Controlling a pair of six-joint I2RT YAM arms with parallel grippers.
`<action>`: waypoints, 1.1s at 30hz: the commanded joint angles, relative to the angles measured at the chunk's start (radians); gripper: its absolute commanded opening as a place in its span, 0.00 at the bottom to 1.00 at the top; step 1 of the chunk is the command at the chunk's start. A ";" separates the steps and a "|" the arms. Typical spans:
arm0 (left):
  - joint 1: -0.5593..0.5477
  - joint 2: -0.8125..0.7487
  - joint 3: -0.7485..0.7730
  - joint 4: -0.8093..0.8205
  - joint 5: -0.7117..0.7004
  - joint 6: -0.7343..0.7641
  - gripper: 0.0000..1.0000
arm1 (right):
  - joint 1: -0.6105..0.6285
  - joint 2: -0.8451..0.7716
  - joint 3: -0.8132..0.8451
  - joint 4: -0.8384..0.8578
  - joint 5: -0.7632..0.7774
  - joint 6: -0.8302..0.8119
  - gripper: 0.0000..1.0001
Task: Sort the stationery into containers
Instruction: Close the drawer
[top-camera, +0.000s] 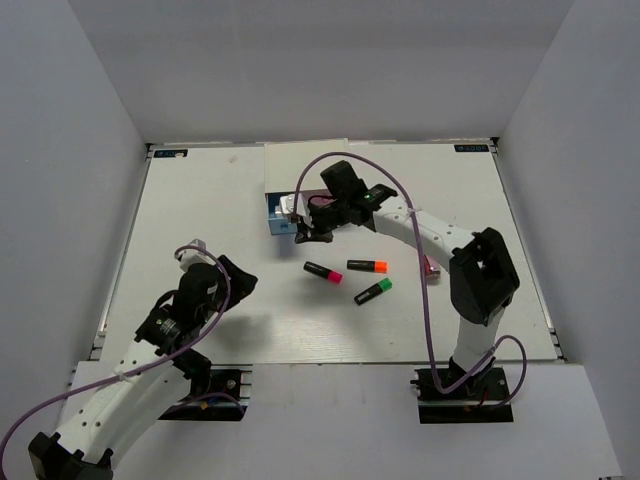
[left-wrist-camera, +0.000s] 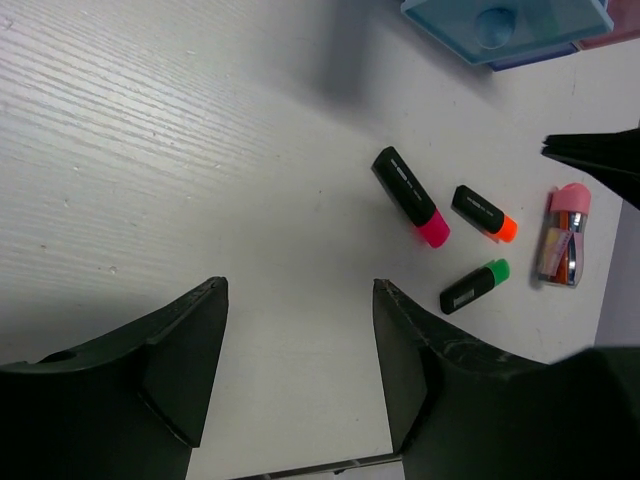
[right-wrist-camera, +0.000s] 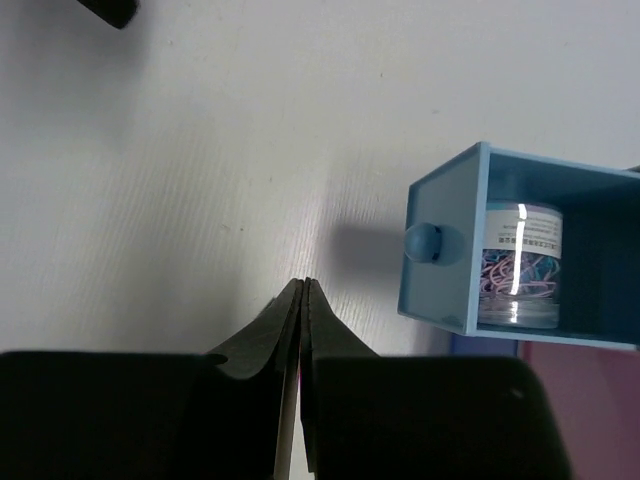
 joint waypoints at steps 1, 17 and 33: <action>-0.004 -0.004 -0.003 -0.004 0.021 -0.026 0.70 | 0.018 0.029 0.069 -0.028 0.085 0.000 0.05; -0.004 -0.013 -0.012 0.007 0.002 -0.026 0.74 | 0.049 0.195 0.172 0.228 0.507 0.142 0.07; -0.004 0.015 -0.012 0.045 0.011 -0.026 0.74 | 0.055 0.219 0.149 0.403 0.679 0.176 0.10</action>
